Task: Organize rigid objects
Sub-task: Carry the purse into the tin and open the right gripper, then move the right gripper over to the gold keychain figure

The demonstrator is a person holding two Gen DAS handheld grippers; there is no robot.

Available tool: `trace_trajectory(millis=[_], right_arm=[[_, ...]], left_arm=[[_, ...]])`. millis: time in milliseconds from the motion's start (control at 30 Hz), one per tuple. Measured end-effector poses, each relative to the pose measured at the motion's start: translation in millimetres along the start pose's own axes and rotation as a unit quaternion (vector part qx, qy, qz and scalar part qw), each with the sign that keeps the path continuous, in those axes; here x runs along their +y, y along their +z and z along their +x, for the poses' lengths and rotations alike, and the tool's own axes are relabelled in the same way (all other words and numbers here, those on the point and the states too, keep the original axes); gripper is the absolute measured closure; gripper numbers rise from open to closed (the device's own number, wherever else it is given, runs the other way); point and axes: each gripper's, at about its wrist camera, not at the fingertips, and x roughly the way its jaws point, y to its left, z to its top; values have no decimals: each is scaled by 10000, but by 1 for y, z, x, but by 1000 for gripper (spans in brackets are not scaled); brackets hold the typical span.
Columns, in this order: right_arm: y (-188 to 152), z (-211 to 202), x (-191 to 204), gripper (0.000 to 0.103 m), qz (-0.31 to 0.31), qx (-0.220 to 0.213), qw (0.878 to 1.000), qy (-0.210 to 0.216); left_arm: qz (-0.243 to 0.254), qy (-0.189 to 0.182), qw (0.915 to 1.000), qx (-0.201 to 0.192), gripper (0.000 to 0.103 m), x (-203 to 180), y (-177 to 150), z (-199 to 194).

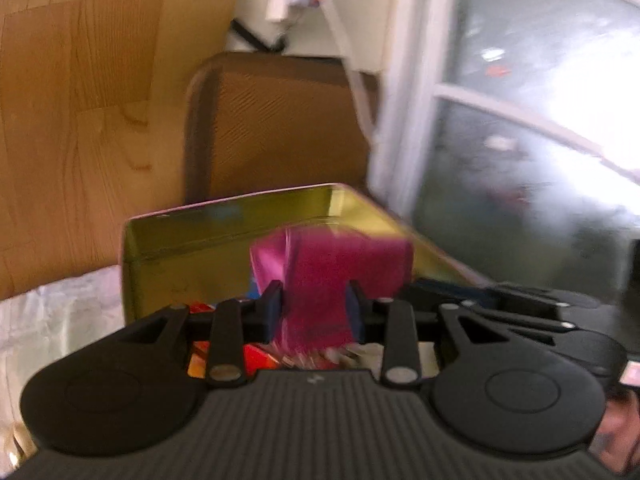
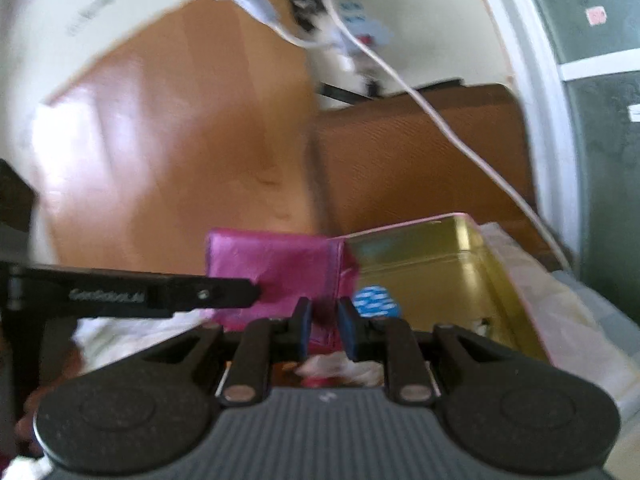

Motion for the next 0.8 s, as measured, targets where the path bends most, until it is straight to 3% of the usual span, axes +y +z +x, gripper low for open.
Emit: trace_trajectory(millis=[67, 133, 300, 467, 800], right_arm=[[1, 16, -5, 68, 62, 13, 9997, -243], [0, 21, -11, 68, 270, 45, 9994, -232], [-16, 9, -12, 68, 337, 39, 9993, -150], [-22, -8, -8, 68, 556, 5, 9984, -74], [-30, -58, 22, 68, 601, -189, 9979, 168]], left_arm=[[134, 610, 9980, 36, 56, -2, 4, 19], [98, 971, 9951, 135, 55, -2, 5, 32], [29, 1321, 9905, 372, 55, -4, -5, 40], [-31, 1485, 9880, 430, 55, -5, -13, 25], [129, 1643, 9862, 127, 55, -25, -25, -29]])
